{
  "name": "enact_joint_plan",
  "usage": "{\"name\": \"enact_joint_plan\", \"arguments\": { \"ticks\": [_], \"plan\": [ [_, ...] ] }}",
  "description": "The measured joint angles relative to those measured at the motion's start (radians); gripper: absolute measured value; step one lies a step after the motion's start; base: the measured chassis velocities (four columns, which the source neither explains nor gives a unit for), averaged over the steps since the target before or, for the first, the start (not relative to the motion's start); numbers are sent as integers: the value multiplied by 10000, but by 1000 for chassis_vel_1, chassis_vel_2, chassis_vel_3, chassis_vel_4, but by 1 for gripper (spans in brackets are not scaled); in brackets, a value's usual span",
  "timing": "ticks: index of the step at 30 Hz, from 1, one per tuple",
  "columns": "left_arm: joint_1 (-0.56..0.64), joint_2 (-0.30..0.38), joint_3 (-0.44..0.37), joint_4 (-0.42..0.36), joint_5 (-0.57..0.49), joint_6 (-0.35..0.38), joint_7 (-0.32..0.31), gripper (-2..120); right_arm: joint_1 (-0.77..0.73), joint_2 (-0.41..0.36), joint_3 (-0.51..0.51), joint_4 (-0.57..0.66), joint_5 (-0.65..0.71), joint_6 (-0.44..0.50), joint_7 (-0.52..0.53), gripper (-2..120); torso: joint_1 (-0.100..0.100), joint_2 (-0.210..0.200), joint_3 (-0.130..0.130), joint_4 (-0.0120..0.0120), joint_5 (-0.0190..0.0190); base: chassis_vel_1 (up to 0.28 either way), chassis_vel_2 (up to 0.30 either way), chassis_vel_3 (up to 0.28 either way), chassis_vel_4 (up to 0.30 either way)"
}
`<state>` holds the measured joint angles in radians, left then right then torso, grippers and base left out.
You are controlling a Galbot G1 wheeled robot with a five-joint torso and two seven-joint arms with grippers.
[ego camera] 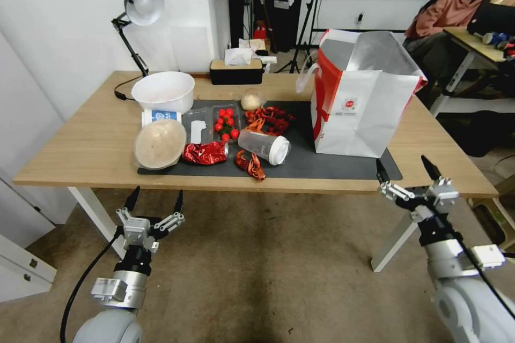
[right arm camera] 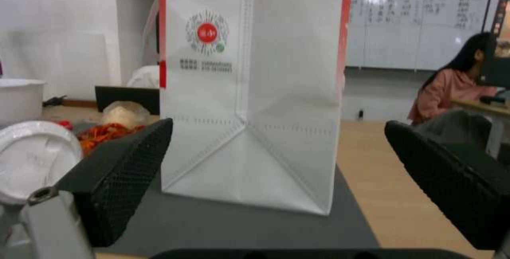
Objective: Pick up the food delivery bag from the floor and place it on the table.
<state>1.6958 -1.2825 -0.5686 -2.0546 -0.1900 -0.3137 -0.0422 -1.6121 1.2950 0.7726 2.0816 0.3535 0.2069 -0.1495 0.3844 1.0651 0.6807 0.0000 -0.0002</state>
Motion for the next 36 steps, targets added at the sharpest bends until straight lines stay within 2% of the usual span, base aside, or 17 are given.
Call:
{"name": "enact_joint_plan", "arguments": {
  "ticks": [3,11,36],
  "plan": [
    [-15,-12,11,53,0,-52,-2,100,-124,450,-114,-248,-355,279,-30,100,0,0,0,1,0,0,0,0,0],
    [-7,-20,14,117,1,-148,-3,100,-298,948,-141,-811,-627,787,-205,100,0,0,0,0,0,0,0,0,0],
    [49,-36,-10,197,174,-245,12,100,-215,1283,-183,-1691,-681,1145,-443,100,0,0,0,0,1,0,0,0,0]
  ]
}}
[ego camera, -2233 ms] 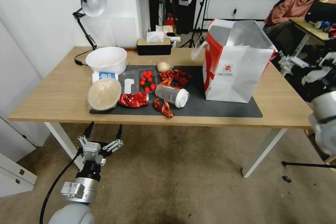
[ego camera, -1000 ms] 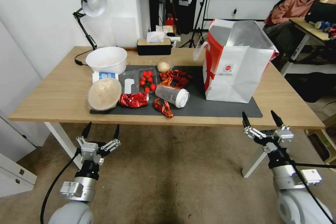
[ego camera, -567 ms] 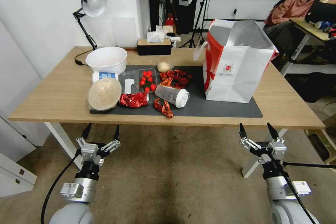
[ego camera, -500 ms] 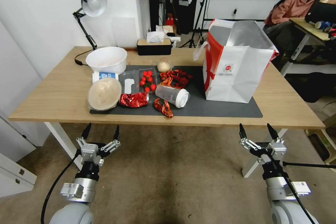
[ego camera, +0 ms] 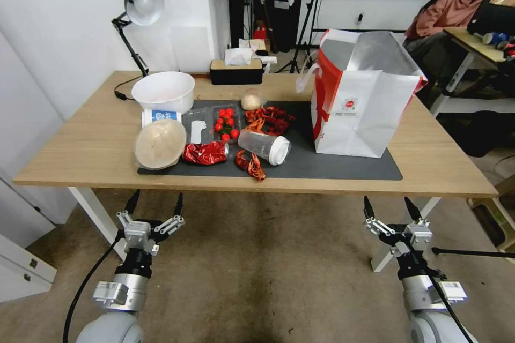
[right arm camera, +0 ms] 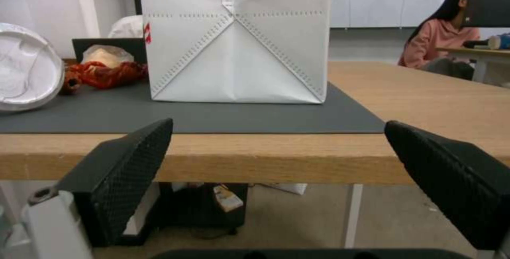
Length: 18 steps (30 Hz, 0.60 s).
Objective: Pick up the food delivery bag from the floor and place it on the table.
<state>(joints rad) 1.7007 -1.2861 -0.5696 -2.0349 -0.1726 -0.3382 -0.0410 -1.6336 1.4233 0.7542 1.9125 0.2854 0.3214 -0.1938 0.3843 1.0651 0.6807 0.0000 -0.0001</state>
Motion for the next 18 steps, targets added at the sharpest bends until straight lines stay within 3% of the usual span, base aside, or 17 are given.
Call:
{"name": "enact_joint_plan", "arguments": {
  "ticks": [18],
  "plan": [
    [10,7,-1,-23,33,55,7,100,0,-11,14,41,40,18,-20,100,0,0,0,0,0,0,0,0,0]
  ]
}}
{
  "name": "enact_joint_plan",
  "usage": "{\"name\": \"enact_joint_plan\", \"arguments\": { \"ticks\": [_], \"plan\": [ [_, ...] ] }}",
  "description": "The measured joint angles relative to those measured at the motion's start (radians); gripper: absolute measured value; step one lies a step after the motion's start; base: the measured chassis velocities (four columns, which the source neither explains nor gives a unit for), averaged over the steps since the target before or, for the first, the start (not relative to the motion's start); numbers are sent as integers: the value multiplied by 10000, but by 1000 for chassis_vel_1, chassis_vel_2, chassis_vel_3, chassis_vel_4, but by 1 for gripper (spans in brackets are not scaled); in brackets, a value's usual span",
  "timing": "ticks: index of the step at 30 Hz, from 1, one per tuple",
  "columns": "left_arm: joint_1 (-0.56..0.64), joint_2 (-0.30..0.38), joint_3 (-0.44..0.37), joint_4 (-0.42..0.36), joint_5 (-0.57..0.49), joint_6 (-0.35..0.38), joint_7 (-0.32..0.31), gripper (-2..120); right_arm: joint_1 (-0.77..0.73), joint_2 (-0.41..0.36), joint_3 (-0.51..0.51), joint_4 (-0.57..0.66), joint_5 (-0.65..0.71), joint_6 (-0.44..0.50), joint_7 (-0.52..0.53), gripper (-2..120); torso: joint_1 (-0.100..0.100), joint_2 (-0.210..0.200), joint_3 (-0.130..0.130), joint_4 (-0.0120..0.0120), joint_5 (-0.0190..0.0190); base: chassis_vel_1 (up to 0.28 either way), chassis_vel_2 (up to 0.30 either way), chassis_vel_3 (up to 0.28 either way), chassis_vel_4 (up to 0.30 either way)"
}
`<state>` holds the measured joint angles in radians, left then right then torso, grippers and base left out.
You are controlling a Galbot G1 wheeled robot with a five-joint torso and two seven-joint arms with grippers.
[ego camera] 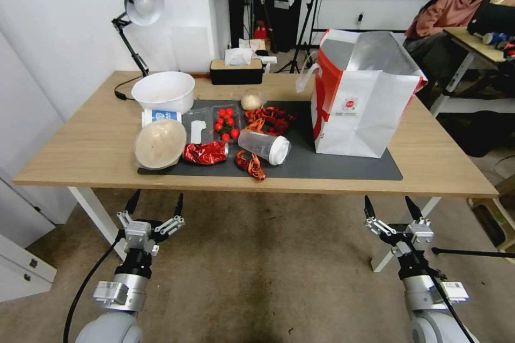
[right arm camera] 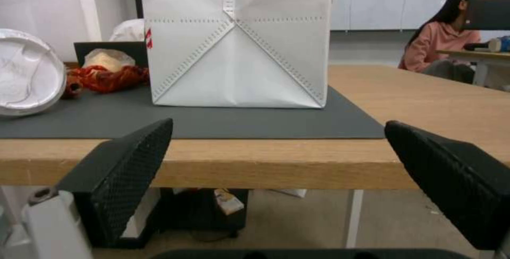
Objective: Pick up the food delivery bag from the floor and place it on the table.
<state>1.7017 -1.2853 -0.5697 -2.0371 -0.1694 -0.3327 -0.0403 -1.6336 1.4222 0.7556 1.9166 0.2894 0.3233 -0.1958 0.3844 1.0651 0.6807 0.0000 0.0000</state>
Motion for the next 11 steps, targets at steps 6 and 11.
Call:
{"name": "enact_joint_plan", "arguments": {
  "ticks": [6,11],
  "plan": [
    [0,0,0,-4,0,6,0,100,1,-3,1,4,6,0,0,100,0,0,0,-1,0,0,0,0,0],
    [0,0,0,-10,0,11,1,100,1,-4,0,8,10,0,1,100,0,0,0,0,0,0,0,0,0]
  ]
}}
